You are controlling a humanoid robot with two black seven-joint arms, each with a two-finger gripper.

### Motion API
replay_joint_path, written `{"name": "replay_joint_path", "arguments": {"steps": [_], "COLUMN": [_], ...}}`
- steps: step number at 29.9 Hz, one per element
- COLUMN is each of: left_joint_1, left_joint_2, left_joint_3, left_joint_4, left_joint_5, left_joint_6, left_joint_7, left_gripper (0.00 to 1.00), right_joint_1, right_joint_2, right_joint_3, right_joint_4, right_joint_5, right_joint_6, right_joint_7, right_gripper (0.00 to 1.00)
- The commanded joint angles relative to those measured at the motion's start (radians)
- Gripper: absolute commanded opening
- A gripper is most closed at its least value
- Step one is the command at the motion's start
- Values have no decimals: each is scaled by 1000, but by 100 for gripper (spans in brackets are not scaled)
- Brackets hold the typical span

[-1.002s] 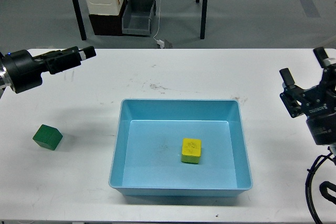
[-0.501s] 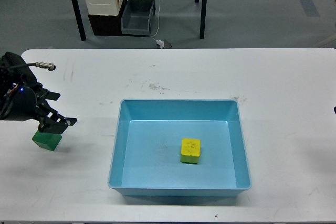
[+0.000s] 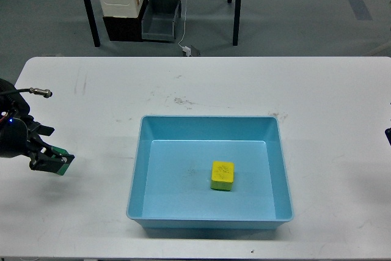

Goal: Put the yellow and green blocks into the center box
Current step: 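Move the left gripper down onto the green cube, then close the left gripper on the green cube and lift it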

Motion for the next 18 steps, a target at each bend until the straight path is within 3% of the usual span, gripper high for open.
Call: {"name": "replay_joint_path", "arguments": {"steps": [1, 18], "left_joint_1": [-3, -8], "left_joint_2": [-7, -64], "left_joint_3": [41, 85], "left_joint_4": [52, 155], "left_joint_5": [-1, -35], "left_joint_6": [0, 0], "left_joint_7": [0, 0], "left_gripper": [100, 100], "right_joint_1": [-3, -7], "right_joint_2": [-1, -1], "right_joint_3": [0, 0], "right_joint_4": [0, -17], "right_joint_5": [0, 0], "right_joint_6": [-2, -2], "right_joint_7": [-1, 0], "right_gripper": [100, 100]}}
